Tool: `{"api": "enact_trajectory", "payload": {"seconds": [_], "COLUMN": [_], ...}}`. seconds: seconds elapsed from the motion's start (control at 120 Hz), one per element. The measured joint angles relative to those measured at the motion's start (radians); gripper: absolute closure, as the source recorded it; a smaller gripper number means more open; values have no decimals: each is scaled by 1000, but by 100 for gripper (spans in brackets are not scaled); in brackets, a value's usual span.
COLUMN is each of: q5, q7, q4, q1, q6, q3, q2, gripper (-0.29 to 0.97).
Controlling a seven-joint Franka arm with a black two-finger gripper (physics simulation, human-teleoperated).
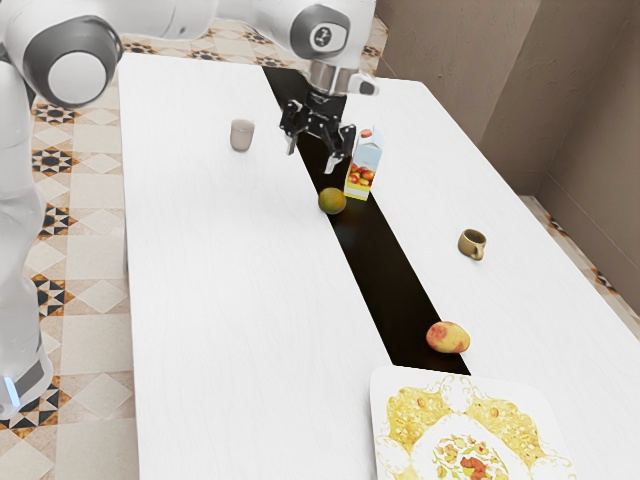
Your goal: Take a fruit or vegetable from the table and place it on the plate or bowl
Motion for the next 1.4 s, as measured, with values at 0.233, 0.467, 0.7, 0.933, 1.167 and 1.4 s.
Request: {"api": "enact_trajectory", "payload": {"seconds": [0.233, 0.467, 0.7, 0.933, 1.167, 1.4], "q5": [24, 20, 19, 11, -5, -8], "q7": [-26, -43, -54, -61, -65, -67], "q4": [6, 4, -2, -20, -34, -38], "q1": [78, 68, 77, 56, 26, 26], "q6": [100, 147, 159, 162, 158, 162], "q3": [2, 2, 4, 2, 2, 2], "q2": [52, 81, 103, 105, 103, 105], "gripper": [0, 0, 0, 0, 0, 0]}}
